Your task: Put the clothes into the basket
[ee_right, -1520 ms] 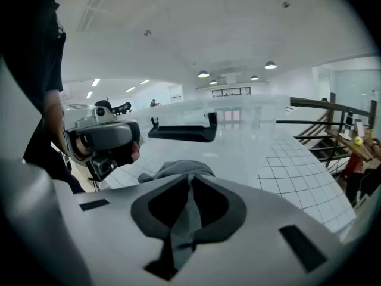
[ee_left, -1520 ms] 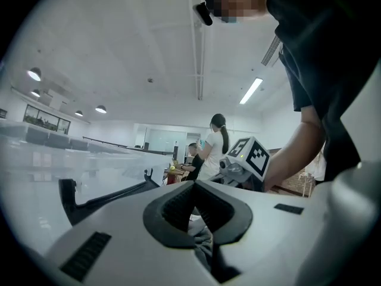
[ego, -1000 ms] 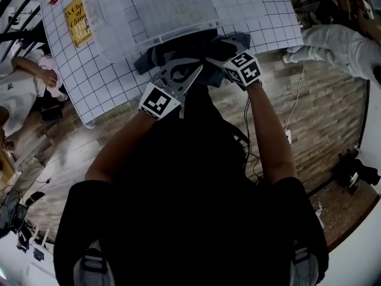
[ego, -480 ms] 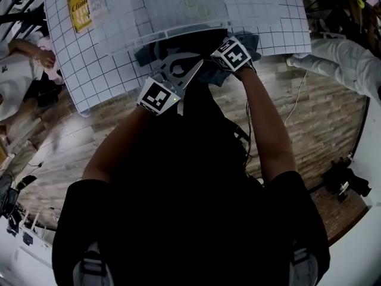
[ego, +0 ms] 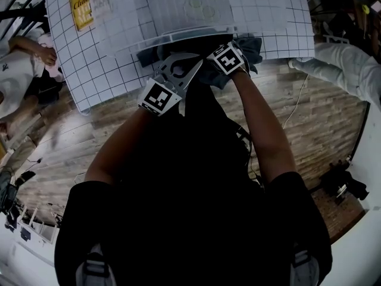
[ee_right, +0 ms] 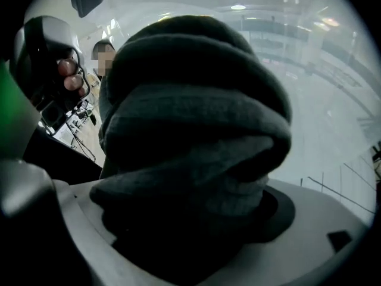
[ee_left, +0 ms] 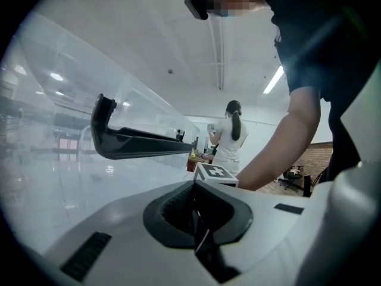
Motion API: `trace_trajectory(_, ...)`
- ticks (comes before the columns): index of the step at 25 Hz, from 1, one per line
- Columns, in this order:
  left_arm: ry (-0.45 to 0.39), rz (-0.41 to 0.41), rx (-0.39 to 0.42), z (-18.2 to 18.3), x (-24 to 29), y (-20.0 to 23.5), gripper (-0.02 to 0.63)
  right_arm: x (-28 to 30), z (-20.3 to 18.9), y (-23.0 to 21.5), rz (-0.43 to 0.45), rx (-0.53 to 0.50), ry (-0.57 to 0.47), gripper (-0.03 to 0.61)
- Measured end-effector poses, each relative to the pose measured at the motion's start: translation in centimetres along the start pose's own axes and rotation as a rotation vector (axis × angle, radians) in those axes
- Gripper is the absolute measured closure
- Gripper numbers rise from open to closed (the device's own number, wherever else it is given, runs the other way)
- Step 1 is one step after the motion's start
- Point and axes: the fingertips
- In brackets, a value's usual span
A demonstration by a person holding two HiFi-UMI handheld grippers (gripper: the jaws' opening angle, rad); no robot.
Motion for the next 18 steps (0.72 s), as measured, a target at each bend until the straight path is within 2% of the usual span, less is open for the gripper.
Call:
trace_trajectory(5,0.008,0.004,0.001,-0.2,-0.1,0.1,0.611,0.0,0.0,-0.2,-0.041,-0.010,0.002,0.091)
trace_trajectory(9,0.010,0.008,0.005,-0.2,-0.4,0.0,0.611,-0.3,0.2,0.2,-0.066,-0.027,0.000,0.175)
trace_trajectory(12,0.013,0.012,0.010,-0.1,-0.8,-0.1,0.611,-0.8,0.3,0.3,-0.087,-0.046,0.006,0.209)
trace_trajectory(18,0.009,0.020,0.025,0.3,-2.1,-0.3,0.611,-2.1,0.1,1.4,-0.091,-0.067,0.003,0.230)
Point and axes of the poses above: the fingertips, and each gripper's own axes: x forward along the fingers, y to its left, z out of its top, and after that the axes turned 3 degrees about -x, right-handed
